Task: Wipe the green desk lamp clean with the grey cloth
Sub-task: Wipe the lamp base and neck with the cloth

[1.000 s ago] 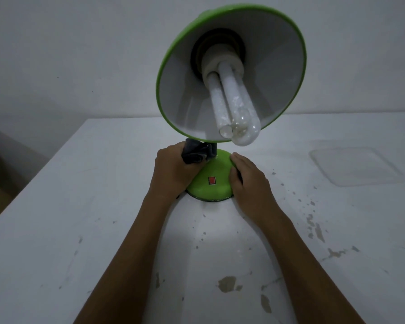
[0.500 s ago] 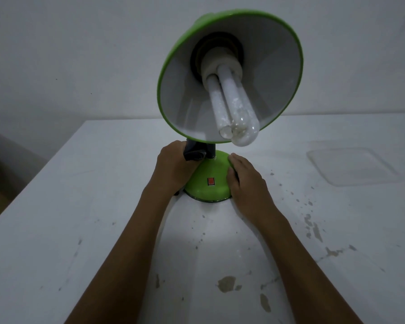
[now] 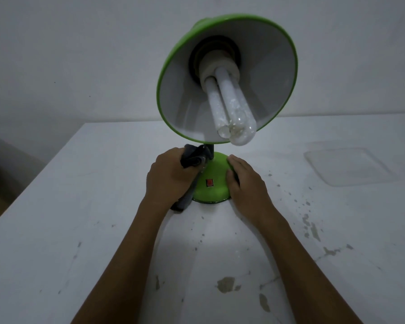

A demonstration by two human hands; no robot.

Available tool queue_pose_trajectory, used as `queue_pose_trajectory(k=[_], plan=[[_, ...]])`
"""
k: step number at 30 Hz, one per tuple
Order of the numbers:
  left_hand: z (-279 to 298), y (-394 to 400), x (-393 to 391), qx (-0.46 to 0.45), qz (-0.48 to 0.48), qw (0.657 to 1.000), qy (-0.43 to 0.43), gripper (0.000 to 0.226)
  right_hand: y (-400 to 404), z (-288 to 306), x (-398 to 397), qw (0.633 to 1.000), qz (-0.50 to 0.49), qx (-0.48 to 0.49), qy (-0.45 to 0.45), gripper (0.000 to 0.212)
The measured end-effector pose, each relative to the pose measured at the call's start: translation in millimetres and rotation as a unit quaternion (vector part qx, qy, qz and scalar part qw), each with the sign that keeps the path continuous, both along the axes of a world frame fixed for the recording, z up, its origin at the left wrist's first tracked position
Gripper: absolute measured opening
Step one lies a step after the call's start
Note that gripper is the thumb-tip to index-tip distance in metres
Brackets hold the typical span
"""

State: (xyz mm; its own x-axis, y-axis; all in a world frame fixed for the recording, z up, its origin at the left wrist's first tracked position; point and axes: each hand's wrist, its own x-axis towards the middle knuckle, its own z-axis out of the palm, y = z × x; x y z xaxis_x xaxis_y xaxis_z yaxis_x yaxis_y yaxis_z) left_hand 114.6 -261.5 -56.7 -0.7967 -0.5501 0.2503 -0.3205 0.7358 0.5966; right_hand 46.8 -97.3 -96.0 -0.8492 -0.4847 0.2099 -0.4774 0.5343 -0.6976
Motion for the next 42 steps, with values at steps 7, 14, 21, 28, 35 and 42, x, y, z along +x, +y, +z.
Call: queue_pose_trajectory(k=[7,14,21,28,35,42], plan=[[1,-1,-2,0.007,-0.041,0.999,-0.006,0.019,0,0,0,1.000,0.002,0.001,-0.002,0.046],[-4,-11,21,0.071,-0.126,0.988,-0.046,0.023,0,-1,0,1.000,0.005,0.004,0.002,0.046],[4,-14,49,0.150,-0.168,0.973,-0.060,0.019,2,2,1,1.000,0.004,-0.009,0.000,0.045],[-17,-8,59,0.076,-0.127,0.988,0.032,0.020,1,1,0,1.000,0.005,-0.010,-0.009,0.045],[-13,-6,58,0.065,-0.121,0.984,0.112,0.020,1,2,0,1.000,0.006,-0.011,-0.009,0.045],[-21,-1,50,0.054,-0.129,0.988,0.069,0.021,3,2,0,1.000,0.007,-0.012,-0.009,0.045]])
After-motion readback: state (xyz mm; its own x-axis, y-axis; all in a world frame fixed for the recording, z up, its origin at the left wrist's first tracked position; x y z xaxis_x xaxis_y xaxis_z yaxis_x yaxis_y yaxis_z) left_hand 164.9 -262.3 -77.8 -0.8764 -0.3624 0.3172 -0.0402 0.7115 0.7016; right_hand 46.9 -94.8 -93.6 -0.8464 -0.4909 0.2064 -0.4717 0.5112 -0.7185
